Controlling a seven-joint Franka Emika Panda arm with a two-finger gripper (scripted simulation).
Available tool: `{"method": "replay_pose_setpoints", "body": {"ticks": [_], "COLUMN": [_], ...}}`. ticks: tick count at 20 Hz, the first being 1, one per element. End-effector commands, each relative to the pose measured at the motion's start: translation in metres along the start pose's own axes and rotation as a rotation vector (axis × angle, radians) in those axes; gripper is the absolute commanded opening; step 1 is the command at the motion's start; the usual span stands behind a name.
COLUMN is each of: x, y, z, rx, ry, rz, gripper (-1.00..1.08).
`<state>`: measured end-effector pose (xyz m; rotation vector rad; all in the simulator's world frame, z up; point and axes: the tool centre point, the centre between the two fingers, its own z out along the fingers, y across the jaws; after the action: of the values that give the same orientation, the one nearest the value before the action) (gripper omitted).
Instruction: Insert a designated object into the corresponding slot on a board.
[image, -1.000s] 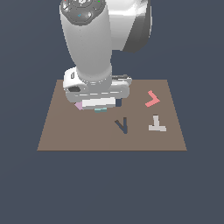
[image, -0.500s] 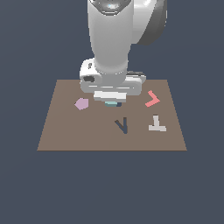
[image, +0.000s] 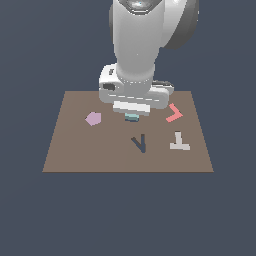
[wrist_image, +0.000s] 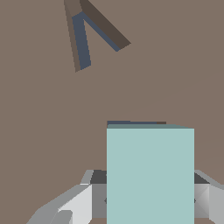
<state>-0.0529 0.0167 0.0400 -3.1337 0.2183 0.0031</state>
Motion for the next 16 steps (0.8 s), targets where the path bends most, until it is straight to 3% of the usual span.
{"method": "replay_pose_setpoints", "body": {"ticks": [1, 9, 10, 16], "x": [0.000, 0.000, 0.000, 0.000], "y": [-0.001, -0.001, -0.001, -0.001], "z": [0.000, 0.010, 0.010, 0.010], "rx": [0.000, 0.000, 0.000, 0.000], "ry": [0.001, 0.001, 0.001, 0.001], "rz": [0.005, 0.005, 0.005, 0.005], "gripper": [-1.00, -1.00, 1.00, 1.00]}}
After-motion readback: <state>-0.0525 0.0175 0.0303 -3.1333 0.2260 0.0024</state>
